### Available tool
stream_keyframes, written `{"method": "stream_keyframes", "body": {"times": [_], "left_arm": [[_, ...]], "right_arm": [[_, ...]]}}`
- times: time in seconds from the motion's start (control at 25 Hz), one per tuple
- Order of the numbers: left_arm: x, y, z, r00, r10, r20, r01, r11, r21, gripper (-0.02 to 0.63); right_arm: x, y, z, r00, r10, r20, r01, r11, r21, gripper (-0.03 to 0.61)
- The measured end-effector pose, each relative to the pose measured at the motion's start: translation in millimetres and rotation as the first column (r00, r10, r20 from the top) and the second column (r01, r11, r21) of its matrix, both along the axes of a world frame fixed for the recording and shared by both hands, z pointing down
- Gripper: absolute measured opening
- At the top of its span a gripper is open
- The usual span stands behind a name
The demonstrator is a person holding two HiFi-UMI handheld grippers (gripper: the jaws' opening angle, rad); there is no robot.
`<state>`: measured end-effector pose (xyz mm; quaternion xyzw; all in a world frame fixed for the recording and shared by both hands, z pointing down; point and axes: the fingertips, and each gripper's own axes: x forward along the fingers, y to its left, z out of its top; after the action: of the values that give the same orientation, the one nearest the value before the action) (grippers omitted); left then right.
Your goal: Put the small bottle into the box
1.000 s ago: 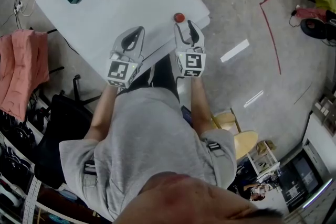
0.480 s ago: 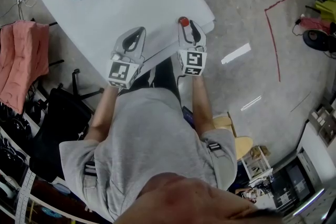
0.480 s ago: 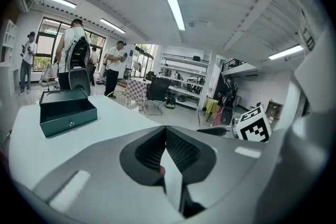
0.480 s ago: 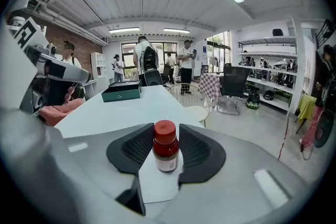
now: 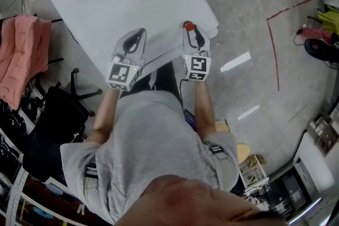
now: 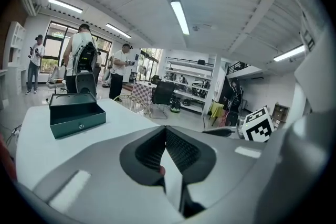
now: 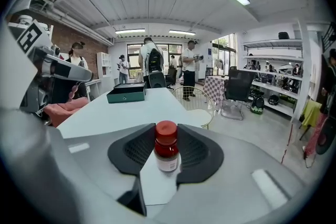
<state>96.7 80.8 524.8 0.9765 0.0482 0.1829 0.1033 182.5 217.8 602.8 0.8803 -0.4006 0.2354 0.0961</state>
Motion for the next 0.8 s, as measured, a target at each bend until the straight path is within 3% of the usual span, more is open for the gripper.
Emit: {"method": "stream_keyframes", "body": {"times": [0.44,0.8], "left_arm": [[-13,-30,-35,0.991,-0.103,-0.089,0.106,0.994,0.027,0.011],[-33,-72,-65,0.953,-0.258,-0.16,0.27,0.961,0.054,0.011]], "right_arm": [[-9,-32,-66,0.995,-0.075,-0.072,0.08,0.995,0.067,0.13],[-12,-70,-115,0.972,-0.183,-0.146,0.2,0.974,0.111,0.13]]}}
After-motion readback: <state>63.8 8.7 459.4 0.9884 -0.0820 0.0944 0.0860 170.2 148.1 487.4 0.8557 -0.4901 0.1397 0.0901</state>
